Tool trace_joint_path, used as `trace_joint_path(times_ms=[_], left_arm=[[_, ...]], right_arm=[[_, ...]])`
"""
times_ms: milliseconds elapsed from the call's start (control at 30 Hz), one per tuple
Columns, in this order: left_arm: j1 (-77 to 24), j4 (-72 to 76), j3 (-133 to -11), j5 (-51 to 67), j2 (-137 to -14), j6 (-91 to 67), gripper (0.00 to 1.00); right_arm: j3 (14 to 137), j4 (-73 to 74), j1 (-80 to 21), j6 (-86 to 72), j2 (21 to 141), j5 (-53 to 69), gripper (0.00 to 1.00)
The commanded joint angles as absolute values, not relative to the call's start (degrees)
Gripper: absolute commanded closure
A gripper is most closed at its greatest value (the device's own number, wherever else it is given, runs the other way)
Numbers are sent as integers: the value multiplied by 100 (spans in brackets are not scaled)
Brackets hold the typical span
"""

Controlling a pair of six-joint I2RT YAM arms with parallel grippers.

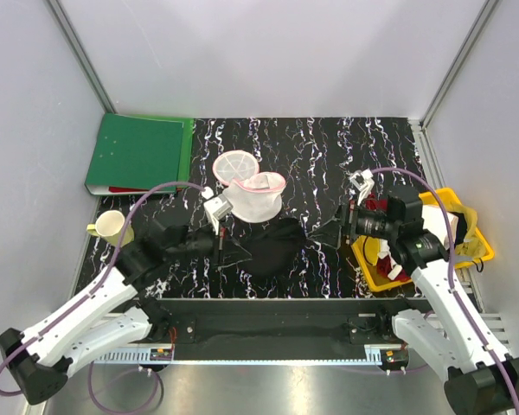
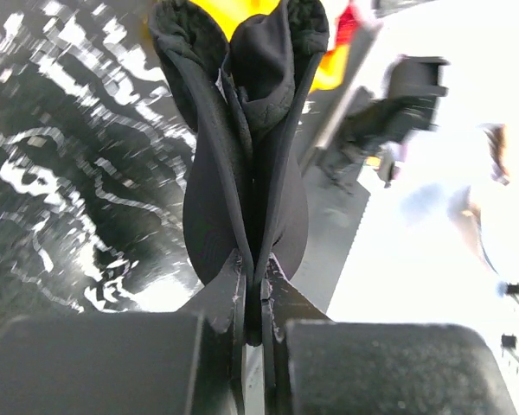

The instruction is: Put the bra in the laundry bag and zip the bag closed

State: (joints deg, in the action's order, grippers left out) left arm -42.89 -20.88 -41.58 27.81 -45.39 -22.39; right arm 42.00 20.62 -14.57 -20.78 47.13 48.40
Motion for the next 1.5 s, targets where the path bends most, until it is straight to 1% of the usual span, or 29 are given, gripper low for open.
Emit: trace_joint_path(times_ms=[0, 100, 200, 333, 433, 533, 700, 767, 867, 1100, 1267, 1333, 1367, 1433, 1467], left_arm=[[-4298, -2083, -4412, 3681, -4228, -1942, 100], [-4298, -2074, -4430, 3683, -4184, -1934, 100], [-4298, -1978, -4447, 3988, -4219, -1934, 100], [-4298, -1872, -4474, 4183, -4201, -1925, 100], [-4289, -1767, -4474, 4333, -4131, -1986, 100], [-4289, -1661, -4465, 4552, -4078, -2013, 100], [-4298, -1319, -4456, 5166, -4008, -2144, 100], [-4289, -1240, -4456, 5186, -3921, -2232, 100], [-4263, -1003, -4447, 5150, -3885, -2425, 100], [-4228, -186, -4438, 5071, -4025, -2873, 100], [-4219, -167, -4482, 5089, -4131, -2918, 100], [-4210, -158, -4474, 5124, -4140, -2927, 100], [-4210, -167, -4482, 5150, -4148, -2918, 100], [-4210, -184, -4465, 5142, -4166, -2900, 100], [-4201, -237, -4465, 5159, -4183, -2883, 100]], right_arm=[[4157, 994, -1617, -2285, 4377, 5791, 0], [4184, 730, -1924, -2267, 4368, 6073, 0], [4192, 685, -2363, -1962, 4403, 5898, 0], [4350, 1160, -2899, -1381, 4596, 5450, 0], [4368, 1195, -3015, -1266, 4641, 5344, 0], [4473, 1546, -3050, -950, 4658, 5151, 0], [4535, 1617, -3138, -879, 4676, 5195, 0], [4553, 1591, -3173, -922, 4702, 5299, 0], [4440, 1171, -3400, -1456, 4746, 5685, 0], [3991, -752, -3797, -2609, 4869, 5976, 0], [3894, -1186, -3858, -2944, 4939, 5985, 2], [3850, -1335, -3858, -3058, 4966, 6012, 8], [3780, -1588, -3858, -3267, 5001, 6003, 13], [3692, -1870, -3858, -3479, 5053, 6038, 27], [3631, -2098, -3858, -3681, 5097, 6021, 39]])
